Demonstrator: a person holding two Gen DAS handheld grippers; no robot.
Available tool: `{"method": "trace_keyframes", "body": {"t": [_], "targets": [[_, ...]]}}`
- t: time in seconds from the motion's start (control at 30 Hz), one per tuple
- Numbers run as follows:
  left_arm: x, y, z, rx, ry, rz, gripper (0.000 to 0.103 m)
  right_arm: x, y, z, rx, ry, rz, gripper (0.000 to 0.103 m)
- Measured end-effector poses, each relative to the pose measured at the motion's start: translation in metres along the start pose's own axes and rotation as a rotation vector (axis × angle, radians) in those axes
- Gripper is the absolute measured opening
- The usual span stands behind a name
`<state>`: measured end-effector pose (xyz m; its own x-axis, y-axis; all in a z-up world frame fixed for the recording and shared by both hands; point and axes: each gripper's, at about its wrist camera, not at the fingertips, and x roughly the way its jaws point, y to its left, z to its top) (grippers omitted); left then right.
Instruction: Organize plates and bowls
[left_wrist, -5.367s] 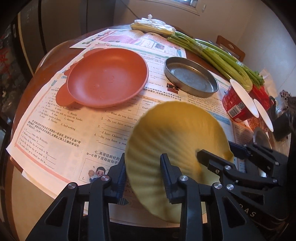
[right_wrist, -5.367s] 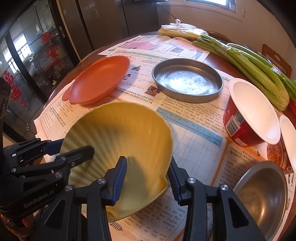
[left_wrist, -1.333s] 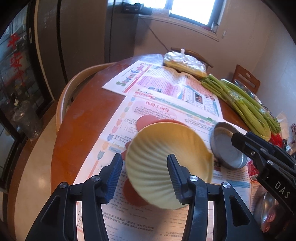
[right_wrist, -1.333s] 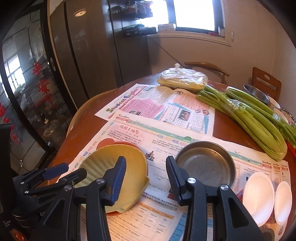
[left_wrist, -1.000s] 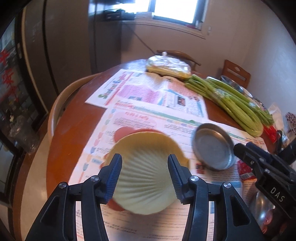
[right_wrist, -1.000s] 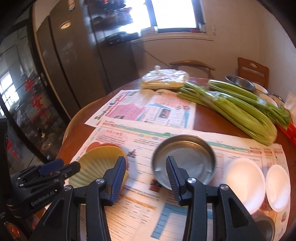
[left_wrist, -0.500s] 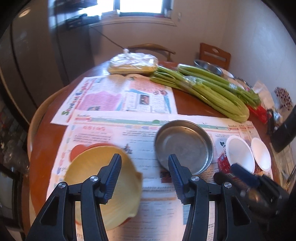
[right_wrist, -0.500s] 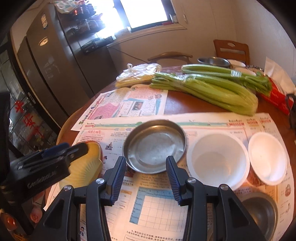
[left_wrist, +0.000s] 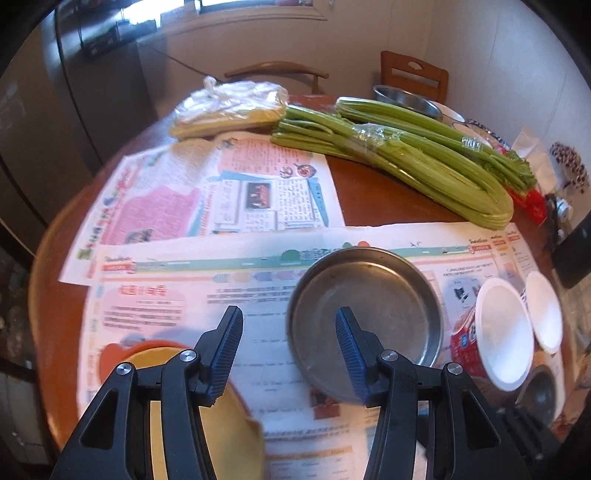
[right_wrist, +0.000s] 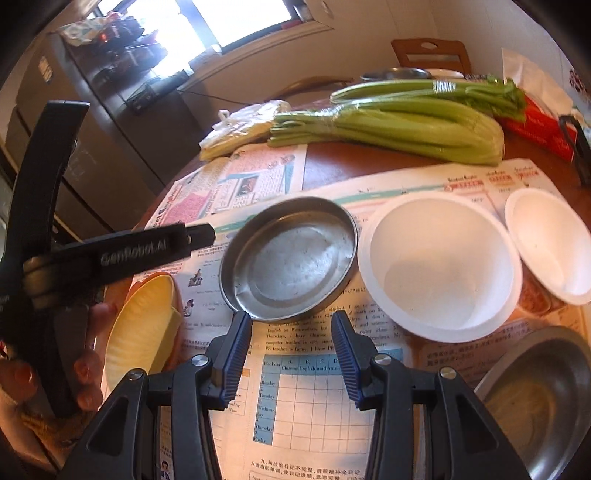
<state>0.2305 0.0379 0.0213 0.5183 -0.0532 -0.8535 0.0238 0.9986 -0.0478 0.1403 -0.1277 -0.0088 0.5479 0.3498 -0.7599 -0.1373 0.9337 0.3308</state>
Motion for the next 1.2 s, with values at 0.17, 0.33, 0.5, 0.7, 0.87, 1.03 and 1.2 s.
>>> {"method": "trace_keyframes", "body": {"t": [0.17, 0.33, 0.5, 0.7, 0.87, 1.03, 1.2], "targets": [[0.020, -0.003, 0.005, 0.010, 0.027, -0.002, 0.054, 0.015, -0.005, 0.002, 0.046, 0.028, -0.010, 0.045], [0.036, -0.008, 0.009, 0.044, 0.044, 0.019, 0.054, 0.024, -0.004, 0.009, 0.064, 0.028, -0.027, 0.045], [0.047, -0.011, 0.012, 0.070, 0.050, 0.027, 0.054, 0.039, 0.000, 0.012, 0.068, 0.051, -0.065, 0.045], [0.055, -0.012, 0.012, 0.078, 0.068, 0.021, 0.051, 0.049, 0.005, 0.013, 0.050, 0.059, -0.107, 0.045], [0.066, -0.014, 0.009, 0.096, 0.113, -0.005, 0.034, 0.053, 0.008, 0.013, 0.024, 0.063, -0.129, 0.045], [0.064, -0.017, 0.004, 0.112, 0.120, -0.006, 0.033, 0.050, 0.006, 0.011, 0.011, 0.070, -0.108, 0.045], [0.058, -0.019, -0.005, 0.131, 0.127, 0.003, 0.033, 0.047, 0.007, 0.007, -0.020, 0.087, -0.093, 0.047]]}}
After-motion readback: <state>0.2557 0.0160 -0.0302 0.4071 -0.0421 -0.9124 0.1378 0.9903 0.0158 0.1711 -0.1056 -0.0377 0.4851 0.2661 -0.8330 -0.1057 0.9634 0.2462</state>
